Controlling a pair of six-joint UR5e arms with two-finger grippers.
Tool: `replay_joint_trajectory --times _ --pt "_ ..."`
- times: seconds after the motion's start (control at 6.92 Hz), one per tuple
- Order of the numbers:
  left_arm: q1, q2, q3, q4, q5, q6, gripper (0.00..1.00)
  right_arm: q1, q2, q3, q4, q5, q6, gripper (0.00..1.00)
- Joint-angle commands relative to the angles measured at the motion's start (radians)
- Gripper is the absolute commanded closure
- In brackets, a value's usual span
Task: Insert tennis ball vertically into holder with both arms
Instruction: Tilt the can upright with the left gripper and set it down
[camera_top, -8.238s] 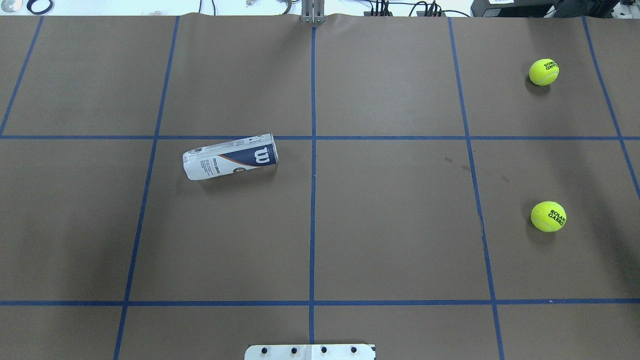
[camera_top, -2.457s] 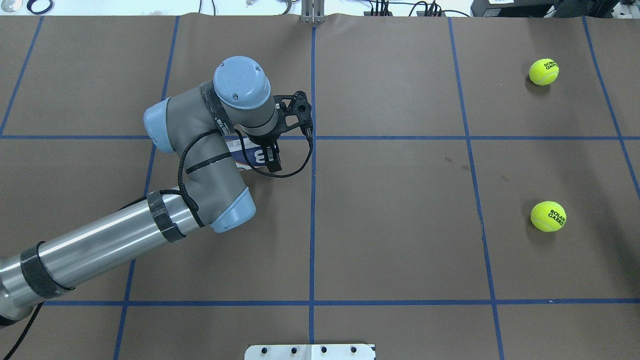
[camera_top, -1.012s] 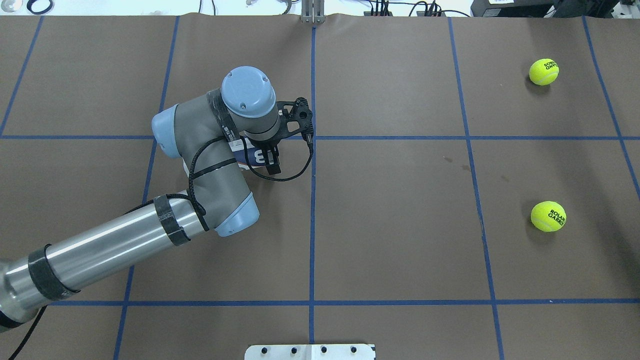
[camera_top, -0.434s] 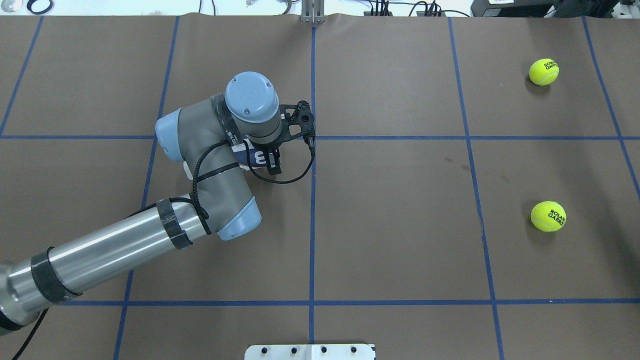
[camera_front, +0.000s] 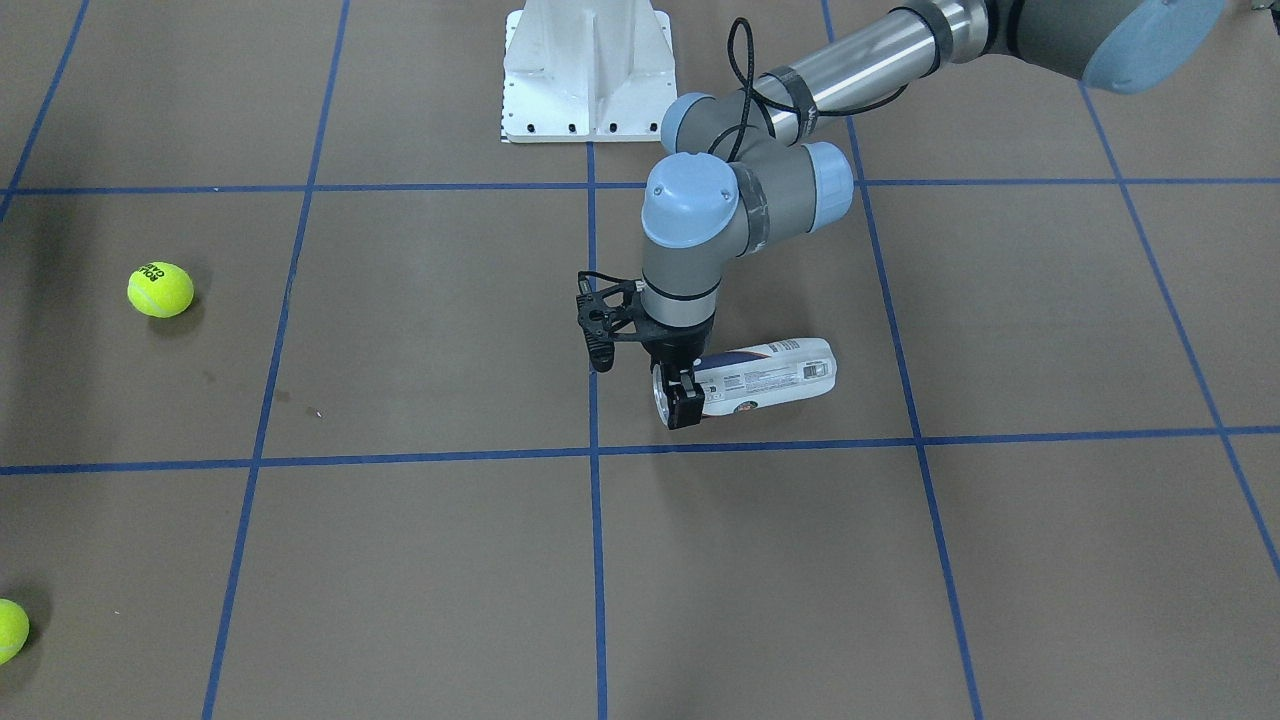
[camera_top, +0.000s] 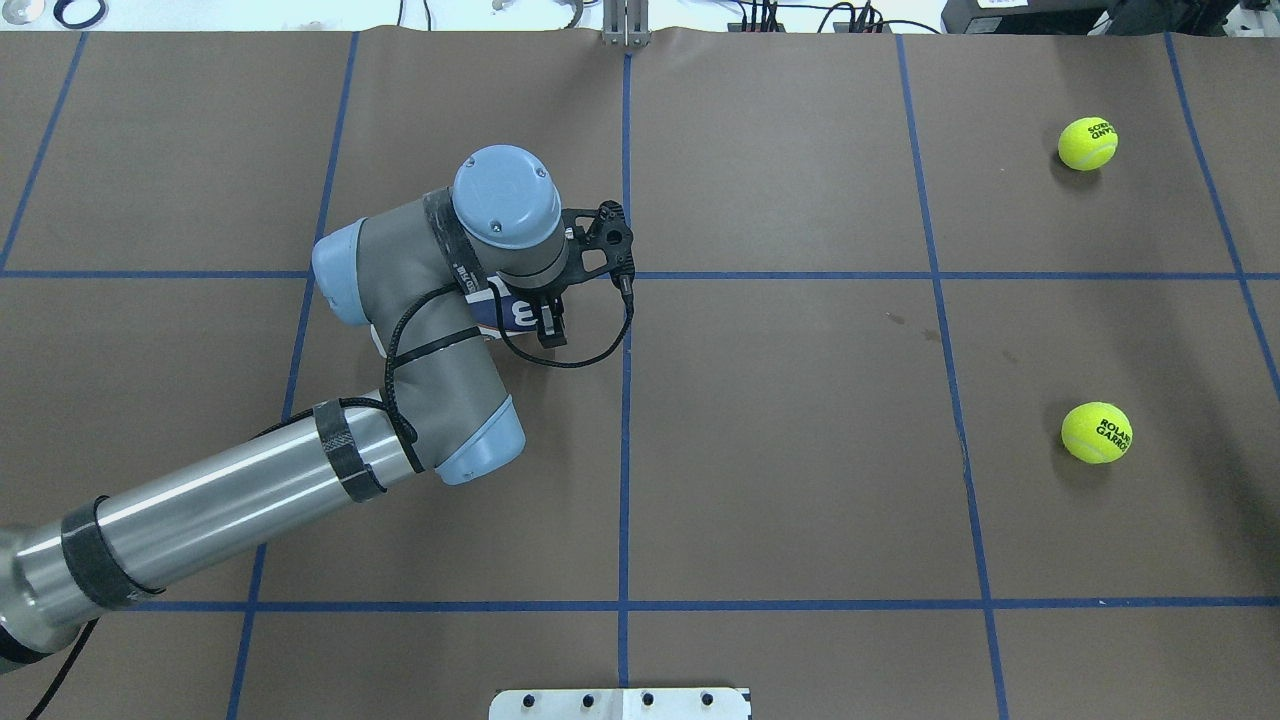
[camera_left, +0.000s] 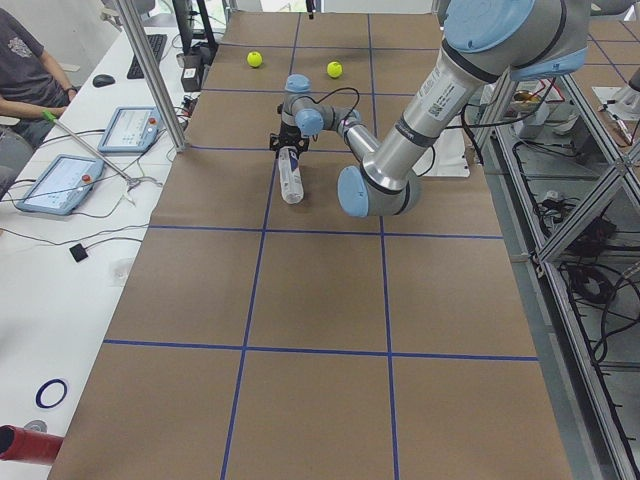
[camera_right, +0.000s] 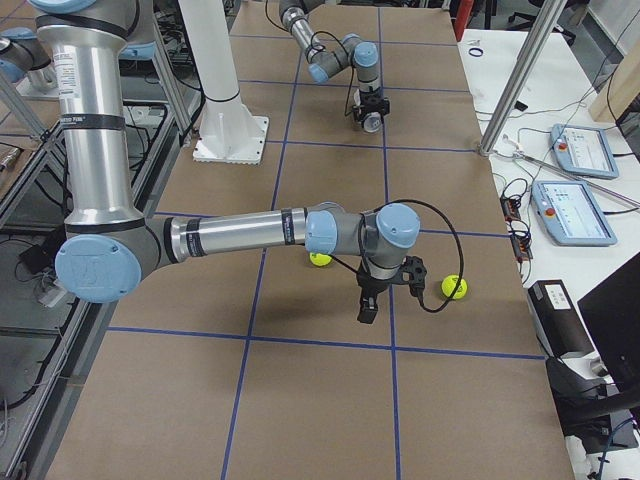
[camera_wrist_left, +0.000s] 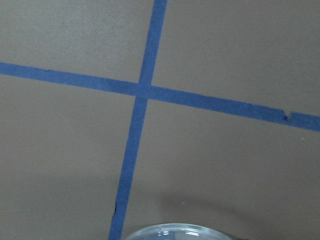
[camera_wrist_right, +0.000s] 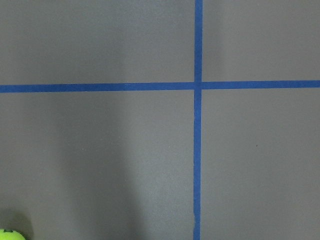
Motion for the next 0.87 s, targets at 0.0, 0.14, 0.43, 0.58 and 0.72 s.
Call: replay_joint_trajectory --times 0.0,0.14,0.43,0.58,0.72 --pt "-0.034 -0.004 -0.144 -0.007 -0.001 -0.01 0.31 0.0 0.004 0.01 0.001 0.004 0.0 0.01" --pt "-0.05 -0.002 -0.222 -0.025 -0.001 -0.051 0.31 -0.001 0.004 0.008 0.004 0.025 0.0 0.01" --pt "-0.052 0.053 -0.209 -0.46 0.0 -0.333 0.34 -0.003 0.003 0.01 0.033 0.047 -0.002 0.01" --pt "-0.052 0.073 -0.189 -0.641 0.026 -0.434 0.34 -0.009 -0.002 0.01 0.059 0.049 0.0 0.01" --pt "-0.042 0.073 -0.13 -0.836 0.089 -0.536 0.34 -0.012 -0.002 0.011 0.059 0.064 -0.002 0.01"
